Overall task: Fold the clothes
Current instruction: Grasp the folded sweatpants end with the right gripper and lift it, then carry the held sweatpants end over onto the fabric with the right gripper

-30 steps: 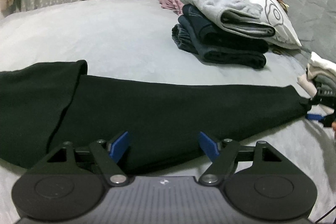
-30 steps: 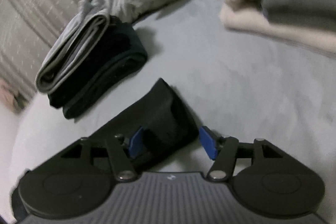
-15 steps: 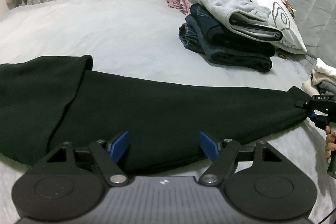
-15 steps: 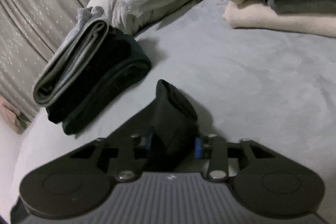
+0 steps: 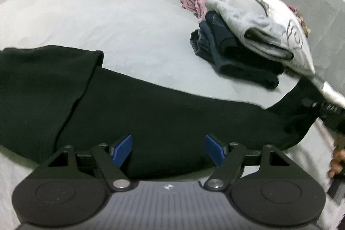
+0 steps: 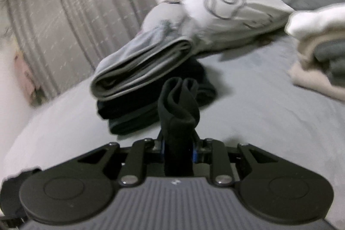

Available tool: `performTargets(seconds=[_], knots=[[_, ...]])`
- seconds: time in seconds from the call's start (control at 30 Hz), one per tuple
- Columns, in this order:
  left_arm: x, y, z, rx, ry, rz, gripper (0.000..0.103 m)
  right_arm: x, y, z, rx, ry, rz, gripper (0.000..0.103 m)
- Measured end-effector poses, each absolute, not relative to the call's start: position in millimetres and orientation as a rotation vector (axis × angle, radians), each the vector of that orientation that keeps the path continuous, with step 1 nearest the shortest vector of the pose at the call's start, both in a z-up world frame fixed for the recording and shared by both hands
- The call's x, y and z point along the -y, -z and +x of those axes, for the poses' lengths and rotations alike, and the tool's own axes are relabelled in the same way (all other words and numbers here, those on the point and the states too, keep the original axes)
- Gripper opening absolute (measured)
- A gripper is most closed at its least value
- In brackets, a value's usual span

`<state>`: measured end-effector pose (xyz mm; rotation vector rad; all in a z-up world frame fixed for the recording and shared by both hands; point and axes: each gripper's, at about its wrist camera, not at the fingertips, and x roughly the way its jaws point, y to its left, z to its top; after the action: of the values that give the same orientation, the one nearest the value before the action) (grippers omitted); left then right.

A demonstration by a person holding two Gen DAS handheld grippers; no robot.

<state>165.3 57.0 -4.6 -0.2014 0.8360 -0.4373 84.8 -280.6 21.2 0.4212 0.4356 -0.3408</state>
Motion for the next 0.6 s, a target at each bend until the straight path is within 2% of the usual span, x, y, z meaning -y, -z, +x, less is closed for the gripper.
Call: performTargets(seconds=[0.23,0.6], knots=[[-94,-15,171,-0.833,0.461,-0.358,0.075,232,-34,108,-0.469,0.245,0.293,0.025],[-154,-34,180,-0.761,0.312,-0.427,0.075,120,-31,156,-0.538,0.068,0.113,0.024]])
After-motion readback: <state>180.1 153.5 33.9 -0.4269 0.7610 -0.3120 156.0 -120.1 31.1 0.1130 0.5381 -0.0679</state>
